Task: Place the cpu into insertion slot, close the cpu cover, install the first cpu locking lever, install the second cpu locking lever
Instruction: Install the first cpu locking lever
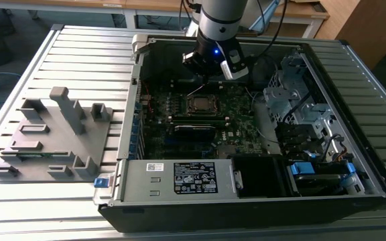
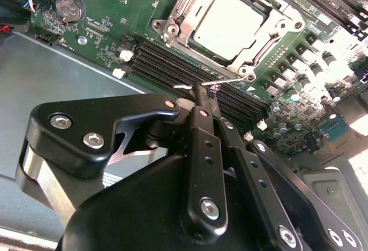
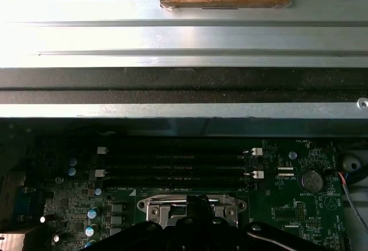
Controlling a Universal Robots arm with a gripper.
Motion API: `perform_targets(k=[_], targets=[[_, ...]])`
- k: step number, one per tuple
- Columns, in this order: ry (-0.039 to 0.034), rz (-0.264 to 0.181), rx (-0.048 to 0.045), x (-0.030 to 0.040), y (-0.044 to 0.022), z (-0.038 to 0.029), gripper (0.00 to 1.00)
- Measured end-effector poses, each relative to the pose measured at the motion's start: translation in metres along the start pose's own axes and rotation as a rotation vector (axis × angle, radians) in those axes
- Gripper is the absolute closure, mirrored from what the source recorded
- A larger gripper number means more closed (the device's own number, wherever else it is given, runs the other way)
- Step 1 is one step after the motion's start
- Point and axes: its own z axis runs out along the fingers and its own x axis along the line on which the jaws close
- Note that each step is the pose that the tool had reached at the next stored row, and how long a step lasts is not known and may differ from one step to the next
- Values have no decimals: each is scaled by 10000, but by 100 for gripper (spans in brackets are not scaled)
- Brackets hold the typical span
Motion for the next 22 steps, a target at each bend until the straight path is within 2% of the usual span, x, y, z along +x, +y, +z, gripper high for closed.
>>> perform_targets(k=[15,22], targets=[[0,0,1,0,-7,30,90],[-70,-15,0,0,-11,49,90]])
